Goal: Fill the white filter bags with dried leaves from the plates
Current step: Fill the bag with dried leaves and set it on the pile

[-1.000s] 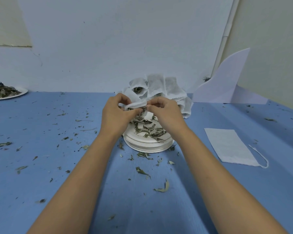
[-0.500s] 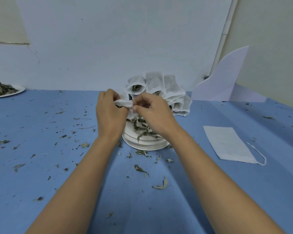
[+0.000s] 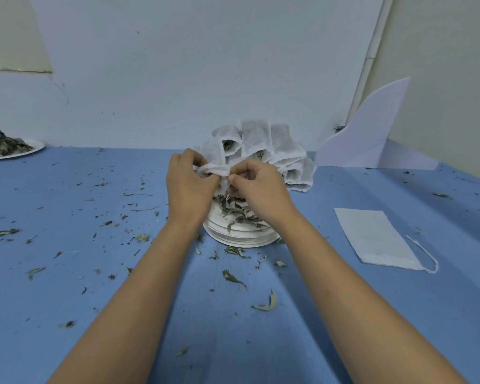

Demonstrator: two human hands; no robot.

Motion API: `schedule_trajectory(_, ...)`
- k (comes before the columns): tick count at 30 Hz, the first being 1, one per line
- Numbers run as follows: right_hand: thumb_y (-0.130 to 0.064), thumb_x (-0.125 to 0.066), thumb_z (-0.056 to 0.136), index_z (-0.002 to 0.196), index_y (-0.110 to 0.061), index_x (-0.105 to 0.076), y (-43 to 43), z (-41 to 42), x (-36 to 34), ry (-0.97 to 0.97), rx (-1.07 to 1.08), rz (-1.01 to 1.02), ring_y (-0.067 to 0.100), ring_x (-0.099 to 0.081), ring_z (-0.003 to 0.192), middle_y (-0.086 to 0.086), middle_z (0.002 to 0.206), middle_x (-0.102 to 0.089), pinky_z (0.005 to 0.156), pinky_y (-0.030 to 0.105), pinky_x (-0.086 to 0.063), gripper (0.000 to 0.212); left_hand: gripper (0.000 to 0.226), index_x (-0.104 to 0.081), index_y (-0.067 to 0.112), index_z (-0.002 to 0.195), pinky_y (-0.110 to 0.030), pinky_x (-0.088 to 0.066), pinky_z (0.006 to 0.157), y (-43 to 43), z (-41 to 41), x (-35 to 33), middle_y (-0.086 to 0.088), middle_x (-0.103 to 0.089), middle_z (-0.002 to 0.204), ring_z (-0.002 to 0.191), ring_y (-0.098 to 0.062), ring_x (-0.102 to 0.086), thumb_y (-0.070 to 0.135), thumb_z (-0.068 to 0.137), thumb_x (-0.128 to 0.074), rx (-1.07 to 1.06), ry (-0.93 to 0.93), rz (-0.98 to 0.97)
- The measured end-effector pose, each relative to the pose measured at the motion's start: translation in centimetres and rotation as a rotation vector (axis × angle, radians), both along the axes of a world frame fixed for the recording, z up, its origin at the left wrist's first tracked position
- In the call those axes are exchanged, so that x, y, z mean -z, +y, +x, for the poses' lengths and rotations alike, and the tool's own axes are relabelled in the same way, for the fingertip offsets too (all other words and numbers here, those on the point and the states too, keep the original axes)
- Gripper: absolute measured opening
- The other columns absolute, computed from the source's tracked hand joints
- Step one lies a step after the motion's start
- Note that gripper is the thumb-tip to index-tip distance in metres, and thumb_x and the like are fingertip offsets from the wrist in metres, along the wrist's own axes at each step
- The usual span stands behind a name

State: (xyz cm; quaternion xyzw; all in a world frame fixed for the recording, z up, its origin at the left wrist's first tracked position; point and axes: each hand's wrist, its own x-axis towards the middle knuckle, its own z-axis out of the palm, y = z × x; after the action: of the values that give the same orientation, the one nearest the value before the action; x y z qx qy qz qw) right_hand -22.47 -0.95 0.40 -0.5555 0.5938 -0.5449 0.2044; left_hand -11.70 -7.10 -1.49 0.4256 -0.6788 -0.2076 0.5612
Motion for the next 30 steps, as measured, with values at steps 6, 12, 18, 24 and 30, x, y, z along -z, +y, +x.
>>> schedule_trajectory(6,-0.003,-0.059,0.083,0.07,-0.017,-0.061,0.0,-1.1,-0.1,-0.059,0.051,0.007,0.016,-0.065,0.066,-0.002,0.064,-0.063,0.077,0.043,-0.056,0.019,0.015,-0.053,0.016,0.085,-0.007,-0.037,0.063,-0.2,0.0,0.1,0.001,-0.052,0.096,0.076,-0.007,-0.046,0.002,0.081,-0.057,-0.017,0.033,-0.031)
schedule_trajectory(12,-0.005,-0.059,0.084,0.071,-0.015,-0.06,0.2,-0.7,0.0,-0.053,-0.104,0.012,0.011,-0.059,0.06,0.001,0.067,-0.063,0.063,0.026,-0.05,0.016,0.025,-0.042,0.009,0.075,-0.011,-0.03,0.055,0.1,0.4,0.3,0.006,-0.036,0.079,0.063,-0.003,-0.035,-0.015,0.07,-0.044,-0.091,-0.069,-0.124)
schedule_trajectory(18,-0.031,-0.072,0.082,0.079,-0.012,-0.064,1.7,-2.1,-2.0,0.242,-0.363,0.478,0.008,-0.052,0.047,-0.002,0.063,-0.067,0.044,0.017,-0.037,0.021,0.012,-0.052,0.014,0.086,-0.009,-0.038,0.063,-0.1,0.6,-0.4,-0.002,-0.053,0.097,0.073,-0.002,-0.045,0.003,0.082,-0.055,-0.115,0.156,0.059)
schedule_trajectory(24,-0.03,-0.078,0.077,0.083,-0.012,-0.072,1.9,1.1,-2.0,0.785,-0.492,1.066,0.004,-0.055,0.042,-0.004,0.059,-0.069,0.047,0.013,-0.043,0.02,0.006,-0.058,0.015,0.088,-0.025,-0.042,0.075,0.2,0.5,-0.7,-0.003,-0.061,0.1,0.088,-0.012,-0.052,0.01,0.084,-0.057,-0.09,0.197,0.161)
schedule_trajectory(30,-0.021,-0.077,0.077,0.07,-0.009,-0.067,1.6,2.5,-0.9,0.846,-0.47,1.035,0.011,-0.048,0.045,-0.004,0.049,-0.058,0.054,0.021,-0.045,0.017,0.007,-0.059,0.015,0.085,-0.014,-0.04,0.066,0.2,0.3,-0.7,-0.002,-0.063,0.097,0.084,-0.011,-0.052,0.009,0.082,-0.058,-0.07,0.151,0.126)
